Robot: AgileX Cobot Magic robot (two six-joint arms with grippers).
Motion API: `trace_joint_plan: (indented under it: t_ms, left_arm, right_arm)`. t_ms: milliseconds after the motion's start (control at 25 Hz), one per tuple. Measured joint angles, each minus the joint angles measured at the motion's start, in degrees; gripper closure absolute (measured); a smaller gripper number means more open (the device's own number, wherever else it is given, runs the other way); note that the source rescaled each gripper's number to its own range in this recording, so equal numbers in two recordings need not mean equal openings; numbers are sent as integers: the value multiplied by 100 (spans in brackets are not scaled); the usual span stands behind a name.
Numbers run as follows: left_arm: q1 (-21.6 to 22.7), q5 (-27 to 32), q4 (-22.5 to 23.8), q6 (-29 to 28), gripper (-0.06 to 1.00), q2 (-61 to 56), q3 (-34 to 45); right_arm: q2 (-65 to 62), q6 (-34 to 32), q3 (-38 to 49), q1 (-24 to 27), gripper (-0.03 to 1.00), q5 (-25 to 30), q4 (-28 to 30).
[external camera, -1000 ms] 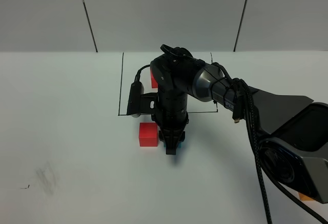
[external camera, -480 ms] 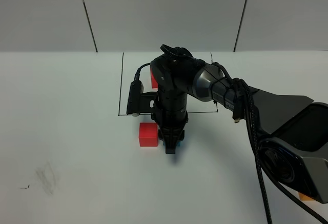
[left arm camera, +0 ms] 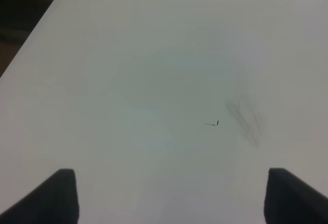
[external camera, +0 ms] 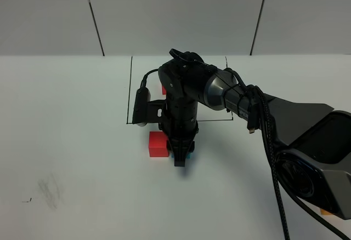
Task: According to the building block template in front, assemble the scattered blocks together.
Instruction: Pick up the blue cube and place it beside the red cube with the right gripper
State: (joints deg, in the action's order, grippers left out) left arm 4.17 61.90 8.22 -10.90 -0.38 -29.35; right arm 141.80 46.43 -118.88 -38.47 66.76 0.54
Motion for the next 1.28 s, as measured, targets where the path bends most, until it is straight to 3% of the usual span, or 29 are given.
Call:
trace_joint_plan:
  t_ms: [1280]
  left_arm:
    - [0,0,0,0,21,0,0]
  right_arm:
    - [0,44,0,-56,64,-127,61]
